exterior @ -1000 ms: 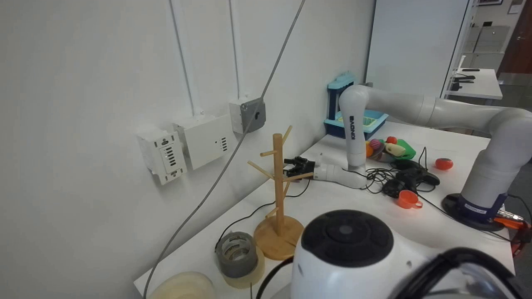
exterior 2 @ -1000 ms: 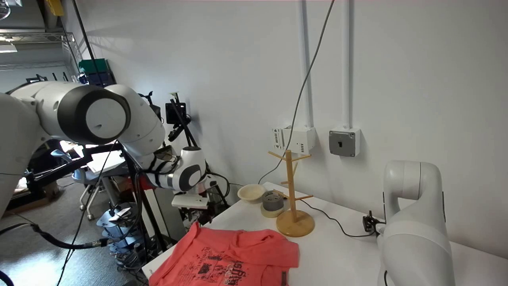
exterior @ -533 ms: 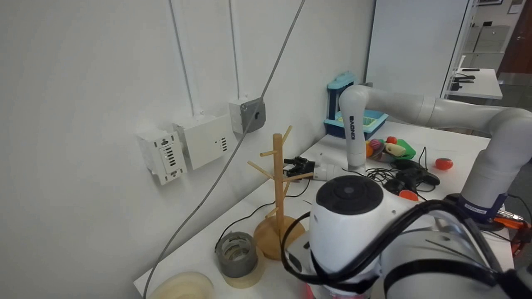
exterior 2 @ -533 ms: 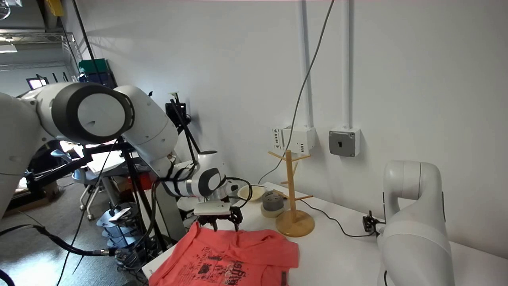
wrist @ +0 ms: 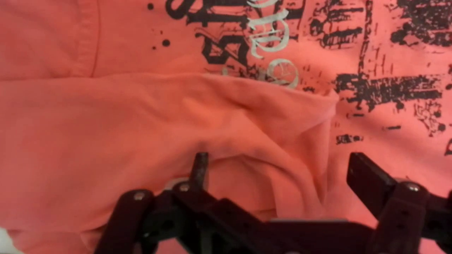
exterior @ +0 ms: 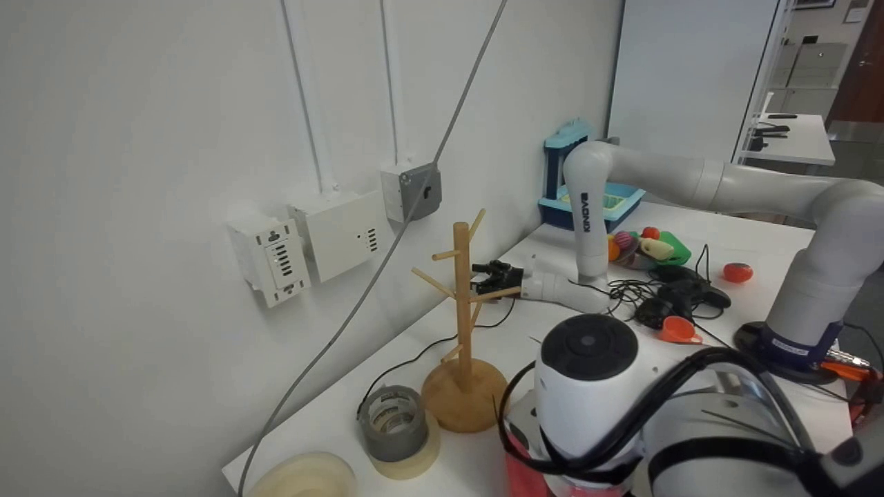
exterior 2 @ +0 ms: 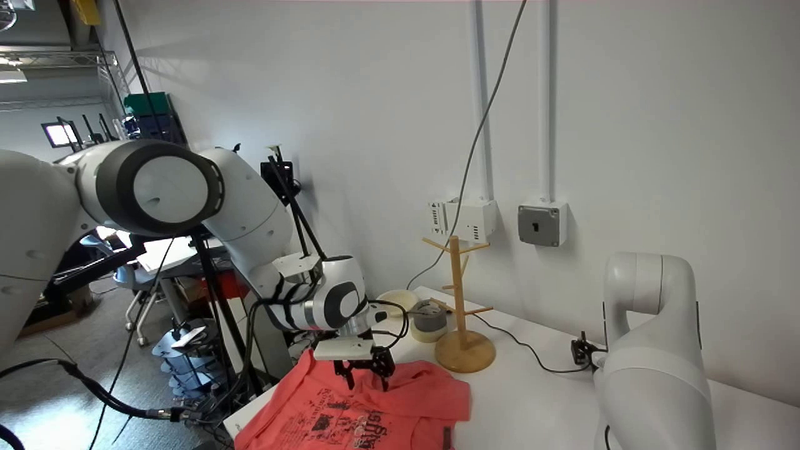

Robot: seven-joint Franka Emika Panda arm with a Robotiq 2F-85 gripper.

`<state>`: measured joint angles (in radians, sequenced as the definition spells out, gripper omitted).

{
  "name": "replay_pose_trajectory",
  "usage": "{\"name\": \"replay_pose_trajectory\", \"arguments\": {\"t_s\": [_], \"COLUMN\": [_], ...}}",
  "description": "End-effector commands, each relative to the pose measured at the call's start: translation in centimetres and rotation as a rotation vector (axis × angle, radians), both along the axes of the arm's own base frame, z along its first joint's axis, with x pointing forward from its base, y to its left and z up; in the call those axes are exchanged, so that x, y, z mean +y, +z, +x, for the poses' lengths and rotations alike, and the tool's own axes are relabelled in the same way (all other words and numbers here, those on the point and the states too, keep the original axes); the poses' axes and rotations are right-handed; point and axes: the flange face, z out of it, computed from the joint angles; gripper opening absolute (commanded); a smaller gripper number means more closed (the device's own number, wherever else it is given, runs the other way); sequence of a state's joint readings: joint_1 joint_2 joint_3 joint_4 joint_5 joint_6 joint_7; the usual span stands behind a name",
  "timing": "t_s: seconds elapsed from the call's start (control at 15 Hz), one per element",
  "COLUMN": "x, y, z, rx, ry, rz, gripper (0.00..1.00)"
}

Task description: Unfold the shirt

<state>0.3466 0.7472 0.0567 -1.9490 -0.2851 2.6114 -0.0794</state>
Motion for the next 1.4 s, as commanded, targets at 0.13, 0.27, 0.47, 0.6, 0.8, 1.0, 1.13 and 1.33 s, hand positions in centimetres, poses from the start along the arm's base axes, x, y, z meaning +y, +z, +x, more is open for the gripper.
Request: {"name": "replay_pose_trajectory", "arguments": {"t_s": [0.13, 0.27, 0.47, 0.6, 0.8, 1.0, 1.13, 1.33], "x": [-1.1, -1.8, -3.3, -4.5, -6.5, -8.2, -9.4, -11.2], "y": [-2.4, -2.7, -2.7, -2.7, -2.7, -2.8, -2.8, -2.5], "z": [-0.4, 0.2, 1.6, 2.7, 4.7, 6.5, 7.6, 9.2], "rx": [0.01, 0.005, -0.017, -0.034, -0.065, -0.09, -0.107, -0.136], "ry": [-0.043, -0.066, -0.112, -0.144, -0.193, -0.244, -0.28, -0.328], "rz": [-0.028, -0.036, -0.047, -0.057, -0.074, -0.083, -0.086, -0.094], "gripper": [1.0, 1.0, 1.0, 1.0, 1.0, 1.0, 1.0, 1.0]}}
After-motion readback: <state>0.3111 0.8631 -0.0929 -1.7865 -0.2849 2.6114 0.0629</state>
